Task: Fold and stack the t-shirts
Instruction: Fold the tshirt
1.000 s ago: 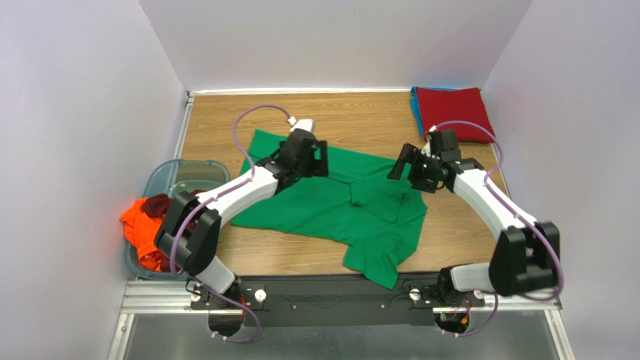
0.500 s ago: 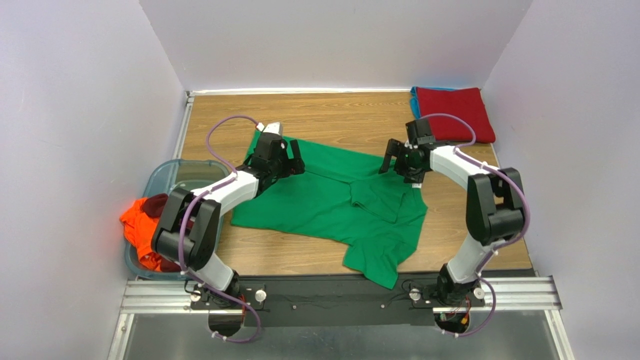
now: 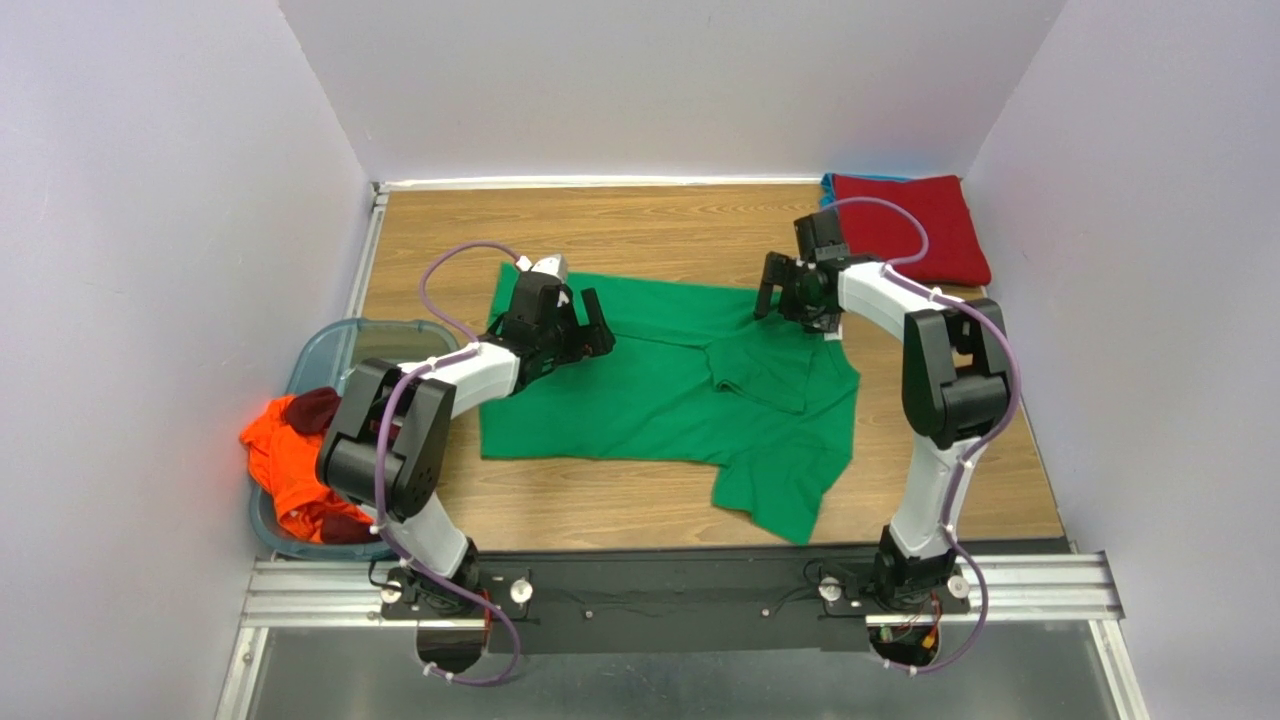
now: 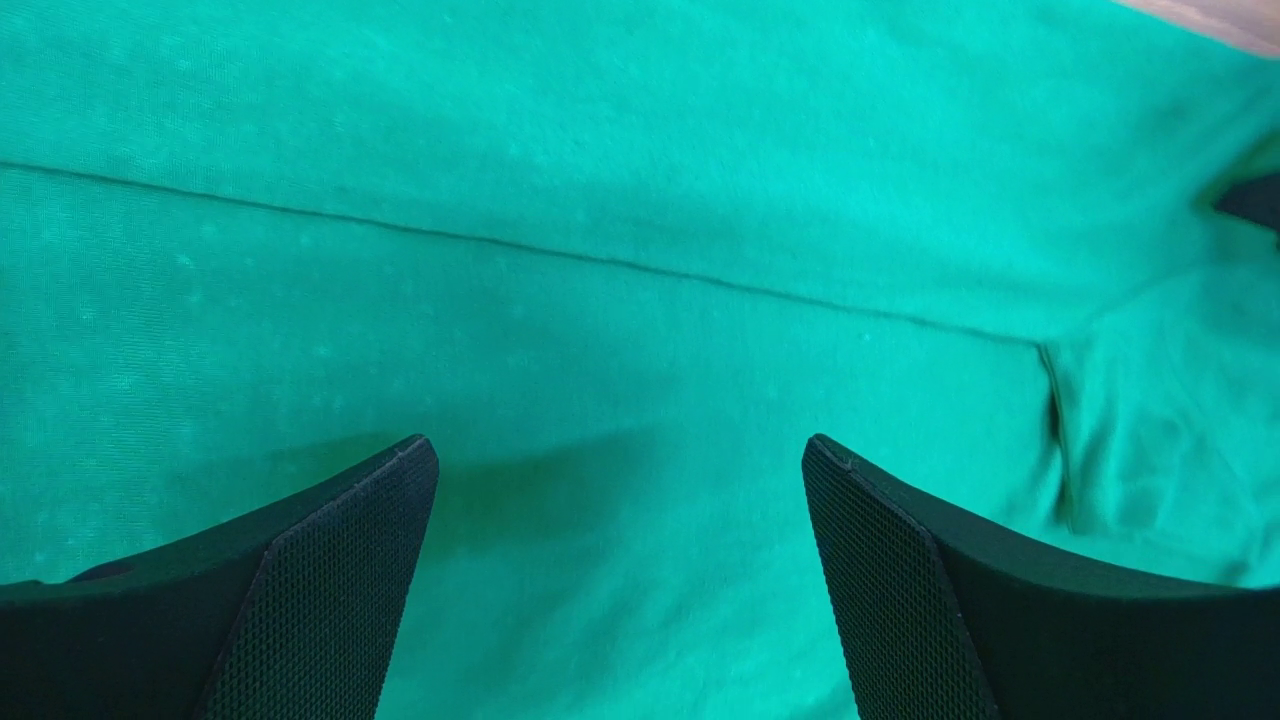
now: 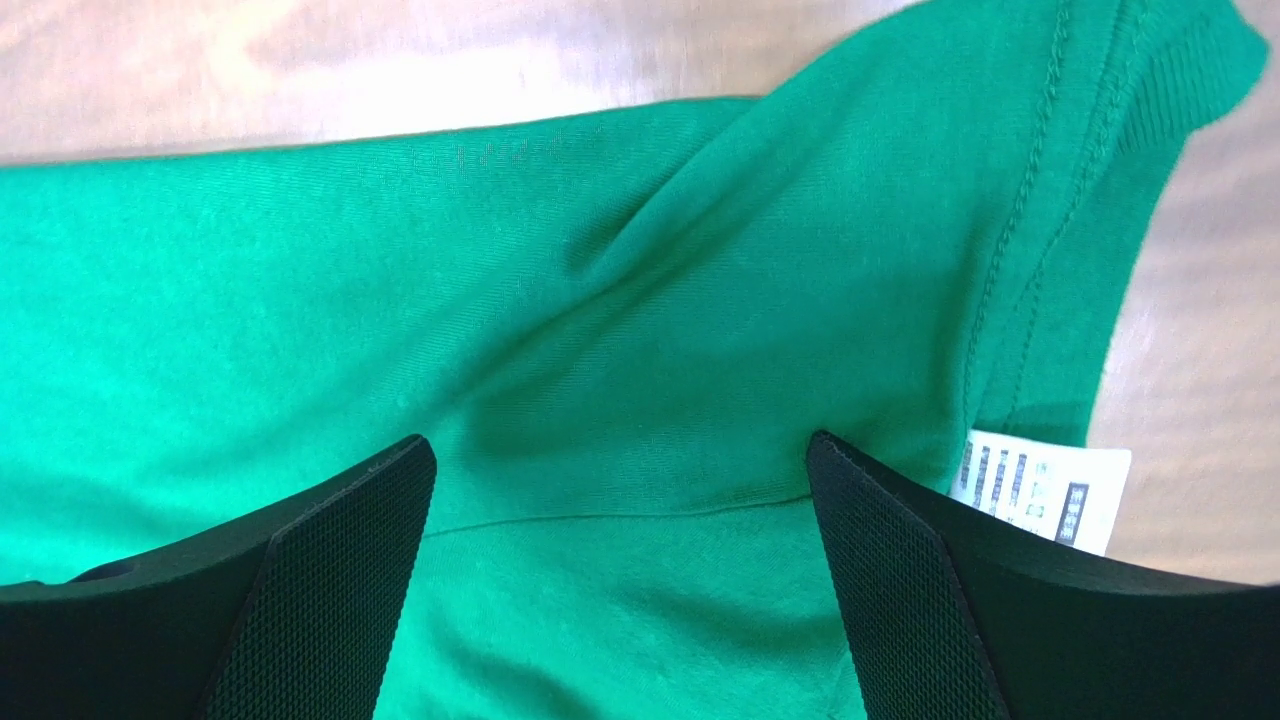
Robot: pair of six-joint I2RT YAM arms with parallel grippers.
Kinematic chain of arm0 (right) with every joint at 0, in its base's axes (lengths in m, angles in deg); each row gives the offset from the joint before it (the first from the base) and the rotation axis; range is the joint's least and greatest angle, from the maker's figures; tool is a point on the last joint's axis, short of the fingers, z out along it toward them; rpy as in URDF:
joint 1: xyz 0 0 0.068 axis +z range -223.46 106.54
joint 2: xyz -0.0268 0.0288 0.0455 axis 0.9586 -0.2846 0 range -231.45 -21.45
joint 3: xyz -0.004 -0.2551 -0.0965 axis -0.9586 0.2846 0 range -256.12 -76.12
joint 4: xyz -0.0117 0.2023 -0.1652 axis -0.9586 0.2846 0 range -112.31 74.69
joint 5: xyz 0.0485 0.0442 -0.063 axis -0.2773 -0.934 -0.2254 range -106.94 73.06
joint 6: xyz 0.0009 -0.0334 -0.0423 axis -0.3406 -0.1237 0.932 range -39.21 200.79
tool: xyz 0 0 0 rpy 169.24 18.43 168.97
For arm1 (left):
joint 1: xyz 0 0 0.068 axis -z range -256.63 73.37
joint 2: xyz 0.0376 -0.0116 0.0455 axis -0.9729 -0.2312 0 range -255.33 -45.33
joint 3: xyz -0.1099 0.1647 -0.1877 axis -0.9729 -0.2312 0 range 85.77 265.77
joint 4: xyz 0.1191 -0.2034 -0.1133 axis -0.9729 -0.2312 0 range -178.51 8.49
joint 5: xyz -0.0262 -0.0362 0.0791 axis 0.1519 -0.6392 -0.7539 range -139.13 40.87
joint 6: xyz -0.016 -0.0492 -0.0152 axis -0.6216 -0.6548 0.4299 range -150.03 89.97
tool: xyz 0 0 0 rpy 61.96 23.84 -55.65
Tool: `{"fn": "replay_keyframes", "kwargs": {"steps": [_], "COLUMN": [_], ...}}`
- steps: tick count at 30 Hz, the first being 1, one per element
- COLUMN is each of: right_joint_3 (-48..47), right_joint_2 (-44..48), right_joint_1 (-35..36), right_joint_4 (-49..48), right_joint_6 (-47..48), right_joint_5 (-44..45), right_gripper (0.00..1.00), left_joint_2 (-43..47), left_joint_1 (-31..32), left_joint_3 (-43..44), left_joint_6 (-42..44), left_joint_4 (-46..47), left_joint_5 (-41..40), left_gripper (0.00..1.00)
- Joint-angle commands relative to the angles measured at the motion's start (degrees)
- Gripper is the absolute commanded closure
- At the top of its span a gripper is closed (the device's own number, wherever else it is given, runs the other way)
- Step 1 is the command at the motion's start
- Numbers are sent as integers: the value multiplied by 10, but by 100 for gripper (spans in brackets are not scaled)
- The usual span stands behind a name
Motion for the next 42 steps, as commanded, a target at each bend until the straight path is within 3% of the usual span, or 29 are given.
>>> {"fn": "replay_keyframes", "kwargs": {"steps": [1, 23, 33, 37, 42], "right_joint_3": [-10, -188, -132, -109, -47], "right_joint_2": [-80, -195, -64, 7, 112], "right_joint_1": [-4, -36, -35, -35, -35], "right_joint_4": [8, 11, 13, 15, 15], "right_joint_6": [34, 152, 136, 123, 92], "right_joint_5": [41, 44, 30, 24, 3], "right_gripper": [0, 0, 0, 0, 0], "left_joint_2": [2, -56, 17, 69, 150], "left_joint_1": [-3, -3, -3, -3, -2], "left_joint_3": [-7, 41, 38, 40, -17], "left_joint_6": [-20, -24, -19, -2, -40], "left_joint_4": [23, 19, -12, -70, -74], "left_joint_5": [24, 45, 16, -17, -39], "left_gripper": [2, 2, 2, 2, 2]}}
